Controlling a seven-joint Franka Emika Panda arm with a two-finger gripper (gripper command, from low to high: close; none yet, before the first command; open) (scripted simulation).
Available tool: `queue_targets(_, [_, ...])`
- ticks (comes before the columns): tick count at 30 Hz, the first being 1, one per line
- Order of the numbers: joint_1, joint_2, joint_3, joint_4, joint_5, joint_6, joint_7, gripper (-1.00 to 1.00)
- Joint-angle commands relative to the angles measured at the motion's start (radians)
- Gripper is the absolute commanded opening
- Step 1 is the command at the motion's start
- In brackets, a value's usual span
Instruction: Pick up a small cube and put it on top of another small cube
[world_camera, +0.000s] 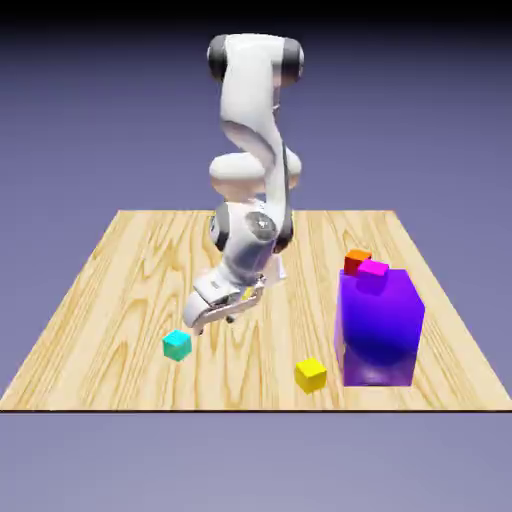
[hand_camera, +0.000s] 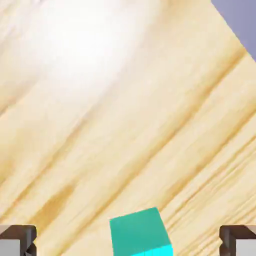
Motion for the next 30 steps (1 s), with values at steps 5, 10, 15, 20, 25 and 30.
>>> queue_targets(5, [0.034, 0.121, -0.057, 0.049, -0.096, -0.103, -0.064, 0.00])
queue_targets(10, [-0.018, 0.281, -0.082, 0.053, -0.160, 0.063, -0.005, 0.00])
queue_targets(15, [0.018, 0.172, -0.065, 0.050, -0.116, -0.050, -0.045, -1.00])
queue_targets(20, [0.116, 0.122, -0.090, 0.100, 0.061, -0.006, -0.029, -1.00])
queue_targets(25, [0.230, 0.113, -0.108, 0.181, 0.278, 0.111, 0.007, -1.00])
queue_targets(30, [0.346, 0.078, -0.058, 0.283, 0.496, 0.184, 0.016, -1.00])
